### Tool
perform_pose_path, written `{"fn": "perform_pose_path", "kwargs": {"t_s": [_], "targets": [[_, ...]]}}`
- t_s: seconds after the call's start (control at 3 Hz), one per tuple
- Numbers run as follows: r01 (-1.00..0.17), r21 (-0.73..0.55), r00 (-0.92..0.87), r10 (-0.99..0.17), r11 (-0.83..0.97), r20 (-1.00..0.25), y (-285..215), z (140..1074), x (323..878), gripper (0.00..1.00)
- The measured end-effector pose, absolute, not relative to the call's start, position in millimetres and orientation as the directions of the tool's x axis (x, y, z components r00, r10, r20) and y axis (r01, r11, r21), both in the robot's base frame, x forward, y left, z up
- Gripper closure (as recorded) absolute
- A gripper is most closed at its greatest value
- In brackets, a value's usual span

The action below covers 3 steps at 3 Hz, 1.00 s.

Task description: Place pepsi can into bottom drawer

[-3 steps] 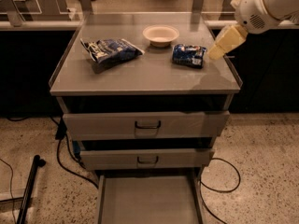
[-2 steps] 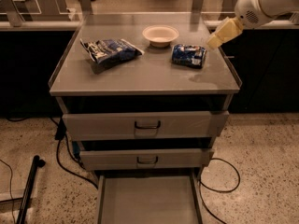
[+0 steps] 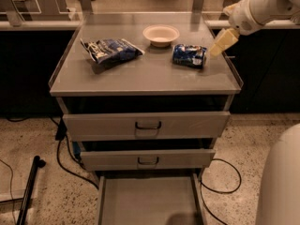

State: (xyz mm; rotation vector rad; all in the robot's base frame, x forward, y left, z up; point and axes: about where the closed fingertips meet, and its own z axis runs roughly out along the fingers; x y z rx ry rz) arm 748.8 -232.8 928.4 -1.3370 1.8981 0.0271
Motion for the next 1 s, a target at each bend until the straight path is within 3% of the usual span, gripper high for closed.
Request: {"fn": "perform_pose_path", "kwargs": {"t_s": [1.0], "targets": [[-0.879,-0.362,-0.032,-0.794,0.312,-0.607,-243.8,957.5,718.5,0.0]]}}
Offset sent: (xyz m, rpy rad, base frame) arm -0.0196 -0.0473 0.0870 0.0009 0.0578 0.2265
